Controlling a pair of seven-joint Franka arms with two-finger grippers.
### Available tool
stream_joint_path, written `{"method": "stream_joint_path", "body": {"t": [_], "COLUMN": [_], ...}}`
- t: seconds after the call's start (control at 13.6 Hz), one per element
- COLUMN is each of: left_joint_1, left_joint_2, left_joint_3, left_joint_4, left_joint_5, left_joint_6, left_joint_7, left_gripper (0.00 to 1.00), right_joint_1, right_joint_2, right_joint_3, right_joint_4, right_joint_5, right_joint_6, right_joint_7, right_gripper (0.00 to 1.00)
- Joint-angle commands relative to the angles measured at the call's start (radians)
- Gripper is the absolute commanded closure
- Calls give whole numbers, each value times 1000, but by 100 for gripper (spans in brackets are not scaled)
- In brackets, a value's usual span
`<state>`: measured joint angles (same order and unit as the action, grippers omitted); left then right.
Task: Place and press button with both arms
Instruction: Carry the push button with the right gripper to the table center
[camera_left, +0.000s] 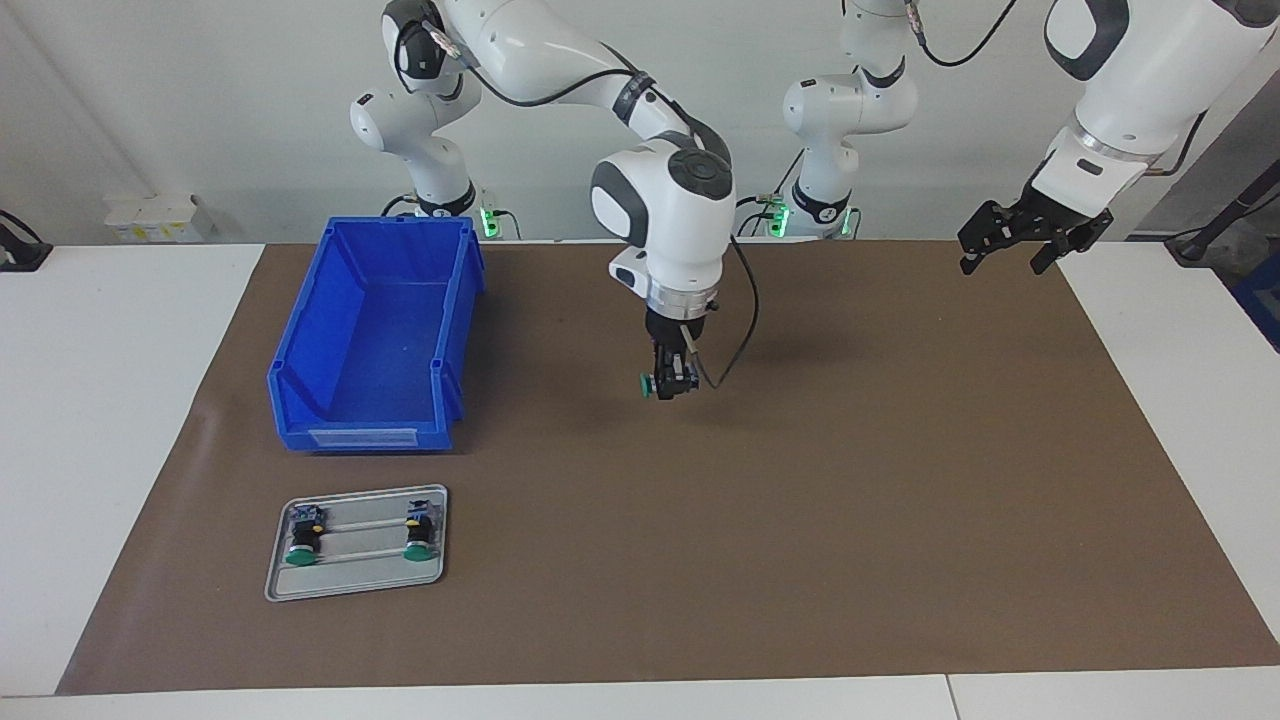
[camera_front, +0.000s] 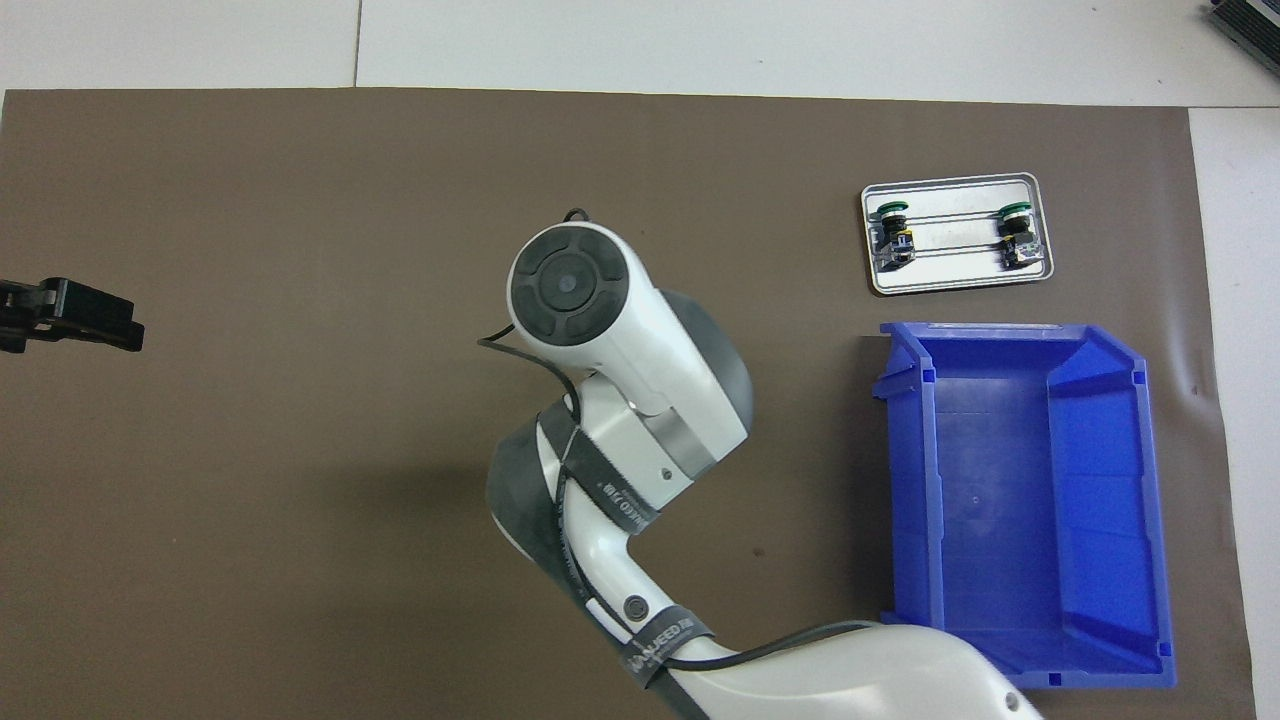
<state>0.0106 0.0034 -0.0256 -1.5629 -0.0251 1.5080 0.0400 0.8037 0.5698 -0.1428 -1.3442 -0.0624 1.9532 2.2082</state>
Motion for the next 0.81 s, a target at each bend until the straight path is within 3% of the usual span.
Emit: {"method": "stream_joint_path", "body": {"t": [0.0, 0.29, 0.51, 0.59, 0.66, 0.73], "left_joint_1": [6, 6, 6, 6, 6, 6], "left_joint_2": [-11, -11, -11, -11, -11, -11], "left_joint_3": [-4, -4, -4, -4, -4, -4], "left_joint_4": [-13, -13, -13, -13, -13, -13], "left_joint_5": [1, 1, 1, 1, 1, 1], "left_joint_6": [-8, -8, -8, -8, -8, -8], "left_joint_7": [-6, -6, -6, -6, -6, -6], "left_gripper": [0, 0, 0, 0, 0, 0], "right_joint_1": [38, 57, 75, 81, 86, 86], "right_joint_2": [41, 21, 7, 4, -1, -4], "right_joint_3": [-1, -1, -1, -1, -1, -1], "right_joint_4": [-27, -176, -225, -239, -245, -250], "right_joint_5": [-30, -28, -28, -28, -28, -30], "right_joint_6": [93, 223, 274, 286, 289, 286], "right_joint_7": [71, 73, 103, 105, 103, 96], "right_gripper": [100, 100, 96, 80, 58, 29]}}
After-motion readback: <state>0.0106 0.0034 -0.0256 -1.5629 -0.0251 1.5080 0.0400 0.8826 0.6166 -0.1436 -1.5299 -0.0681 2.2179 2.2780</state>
